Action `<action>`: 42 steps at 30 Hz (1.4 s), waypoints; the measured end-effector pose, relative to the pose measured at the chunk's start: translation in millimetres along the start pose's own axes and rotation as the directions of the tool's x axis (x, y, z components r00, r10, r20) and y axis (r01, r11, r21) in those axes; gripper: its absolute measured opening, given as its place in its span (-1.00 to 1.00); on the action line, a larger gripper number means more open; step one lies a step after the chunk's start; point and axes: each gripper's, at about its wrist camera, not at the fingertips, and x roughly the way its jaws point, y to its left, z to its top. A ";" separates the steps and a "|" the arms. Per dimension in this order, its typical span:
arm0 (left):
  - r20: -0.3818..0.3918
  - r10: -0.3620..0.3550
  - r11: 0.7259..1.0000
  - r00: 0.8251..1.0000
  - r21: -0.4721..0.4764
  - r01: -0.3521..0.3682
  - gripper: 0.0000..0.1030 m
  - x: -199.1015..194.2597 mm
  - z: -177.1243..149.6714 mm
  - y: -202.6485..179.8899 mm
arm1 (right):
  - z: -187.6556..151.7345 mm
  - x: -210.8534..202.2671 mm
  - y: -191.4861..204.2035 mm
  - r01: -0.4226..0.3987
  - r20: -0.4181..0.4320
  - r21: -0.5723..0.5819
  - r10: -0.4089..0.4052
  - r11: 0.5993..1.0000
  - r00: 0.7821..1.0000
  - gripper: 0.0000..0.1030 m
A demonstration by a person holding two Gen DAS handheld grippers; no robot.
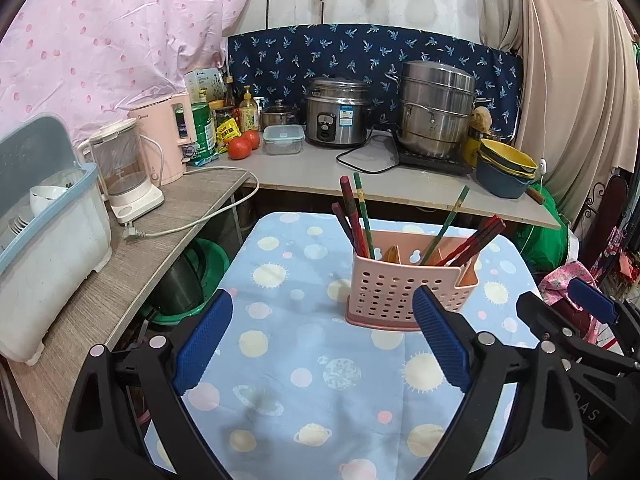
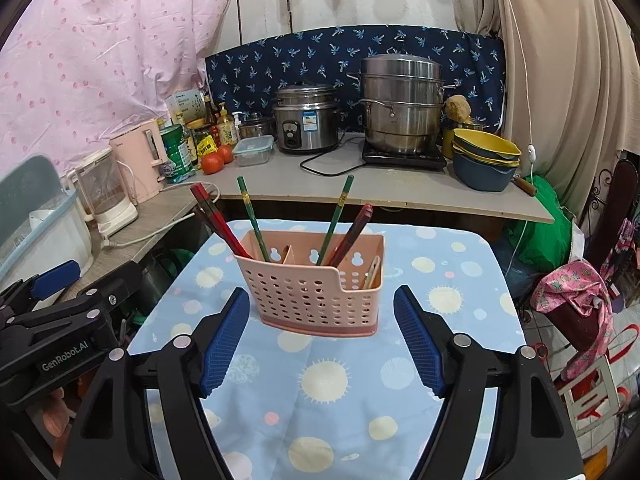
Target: Organize utensils
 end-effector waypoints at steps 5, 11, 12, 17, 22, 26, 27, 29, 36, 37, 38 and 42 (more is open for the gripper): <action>-0.012 0.004 1.000 1.000 -0.002 -0.005 0.76 -0.1 -6.2 0.4 | -7.8 -0.8 -0.7 0.013 -0.009 -0.005 -0.013 1.000 1.000 0.53; -0.029 0.011 1.000 1.000 0.001 -0.011 0.79 2.7 -13.7 -0.3 | -14.2 1.4 -2.8 0.010 -0.032 -0.007 -0.011 1.000 0.999 0.67; -0.034 0.011 1.000 0.999 0.001 -0.011 0.80 3.5 -15.0 -0.4 | -15.7 1.5 -3.0 0.012 -0.032 -0.007 -0.012 1.000 0.999 0.67; -0.050 0.007 1.000 0.999 0.001 -0.007 0.82 6.3 -21.3 -1.9 | -20.8 2.4 -3.4 0.012 -0.047 -0.014 -0.012 1.000 0.999 0.71; -0.053 0.011 1.000 0.999 -0.001 -0.011 0.82 7.3 -25.9 -0.9 | -24.9 1.9 -2.7 0.032 -0.041 -0.025 -0.033 0.999 0.999 0.87; -0.047 0.030 1.000 0.998 0.011 -0.029 0.83 7.6 -28.0 -1.5 | -29.4 3.5 -4.0 0.030 -0.054 -0.015 -0.031 0.999 0.998 0.88; -0.049 0.030 1.000 0.998 0.013 -0.029 0.83 7.7 -28.7 -2.2 | -30.1 3.8 -4.3 0.030 -0.058 -0.011 -0.030 0.999 0.998 0.88; -0.052 0.029 0.999 0.998 0.015 -0.029 0.83 8.1 -29.9 -2.5 | -31.8 3.9 -5.0 0.031 -0.058 -0.008 -0.032 0.999 0.998 0.88; -0.059 0.038 0.999 0.998 0.024 -0.036 0.83 9.9 -33.5 -4.1 | -35.2 5.4 -7.9 0.034 -0.065 0.001 -0.034 0.999 0.997 0.88; -0.061 0.039 0.999 0.997 0.024 -0.038 0.83 10.3 -33.7 -4.4 | -35.7 6.0 -7.8 0.036 -0.067 -0.001 -0.036 0.999 0.997 0.87; -0.061 0.042 0.999 0.997 0.024 -0.041 0.83 10.2 -34.0 -5.1 | -36.3 6.5 -8.0 0.037 -0.069 -0.002 -0.037 0.999 0.997 0.88; -0.066 0.053 0.998 0.996 0.024 -0.052 0.83 11.5 -36.2 -5.4 | -38.0 8.2 -8.6 0.037 -0.073 0.001 -0.037 0.999 0.997 0.87</action>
